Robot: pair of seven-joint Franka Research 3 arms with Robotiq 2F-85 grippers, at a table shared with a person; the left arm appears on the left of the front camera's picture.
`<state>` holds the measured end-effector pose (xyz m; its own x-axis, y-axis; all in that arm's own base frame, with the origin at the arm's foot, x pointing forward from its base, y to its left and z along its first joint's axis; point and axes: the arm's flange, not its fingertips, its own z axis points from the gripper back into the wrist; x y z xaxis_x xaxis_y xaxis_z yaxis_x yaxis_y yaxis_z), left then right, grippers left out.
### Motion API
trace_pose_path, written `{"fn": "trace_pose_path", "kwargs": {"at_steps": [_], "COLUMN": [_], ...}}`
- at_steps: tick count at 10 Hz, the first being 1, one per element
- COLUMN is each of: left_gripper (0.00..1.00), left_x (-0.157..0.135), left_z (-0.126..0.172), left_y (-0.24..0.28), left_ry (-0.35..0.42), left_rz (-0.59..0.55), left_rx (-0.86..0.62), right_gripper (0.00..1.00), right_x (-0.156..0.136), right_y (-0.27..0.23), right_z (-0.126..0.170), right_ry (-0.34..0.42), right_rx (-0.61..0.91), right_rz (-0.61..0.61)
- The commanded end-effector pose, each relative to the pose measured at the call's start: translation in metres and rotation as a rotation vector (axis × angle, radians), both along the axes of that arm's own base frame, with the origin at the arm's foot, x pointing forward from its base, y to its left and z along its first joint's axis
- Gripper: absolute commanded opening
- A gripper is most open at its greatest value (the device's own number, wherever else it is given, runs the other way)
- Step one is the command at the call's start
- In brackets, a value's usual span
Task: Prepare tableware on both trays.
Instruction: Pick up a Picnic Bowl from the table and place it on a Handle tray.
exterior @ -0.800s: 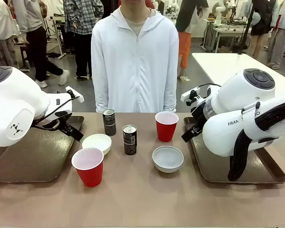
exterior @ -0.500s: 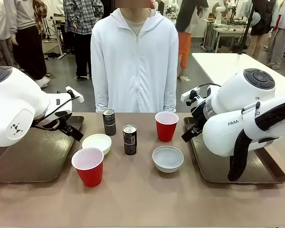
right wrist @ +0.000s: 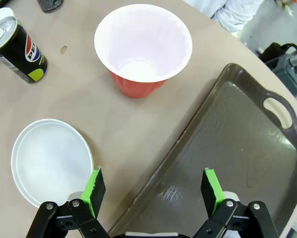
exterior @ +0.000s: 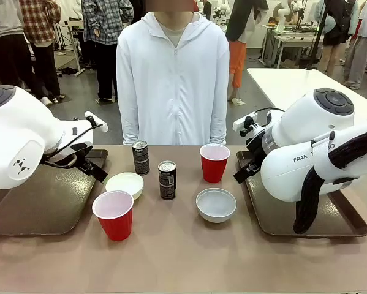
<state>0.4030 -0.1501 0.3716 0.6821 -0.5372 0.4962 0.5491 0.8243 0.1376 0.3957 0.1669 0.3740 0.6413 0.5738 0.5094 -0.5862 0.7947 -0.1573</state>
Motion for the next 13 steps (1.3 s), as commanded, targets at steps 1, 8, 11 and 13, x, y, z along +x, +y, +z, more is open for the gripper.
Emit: {"fn": "trace_pose_path", "kwargs": {"at_steps": [1, 8, 11, 13], "left_gripper": [1.0, 1.0, 1.0, 1.0], "left_x": [0.0, -0.045, -0.109, -0.126], "left_z": [0.0, 0.068, 0.106, 0.111], "left_y": [0.0, 0.042, 0.07, 0.075], "left_ry": [0.0, 0.099, 0.205, 0.276], "left_rz": [0.0, -0.093, -0.203, -0.232], "left_rx": [0.0, 0.076, 0.023, -0.055], "right_gripper": [1.0, 1.0, 1.0, 1.0], "right_x": [0.0, -0.058, -0.137, -0.163], "right_y": [0.0, -0.026, -0.045, -0.038], "right_z": [0.0, 0.046, 0.071, 0.071], "right_ry": [0.0, 0.104, 0.247, 0.311], "right_rx": [0.0, -0.002, 0.006, 0.031], "right_rz": [0.0, -0.048, -0.042, -0.006]}}
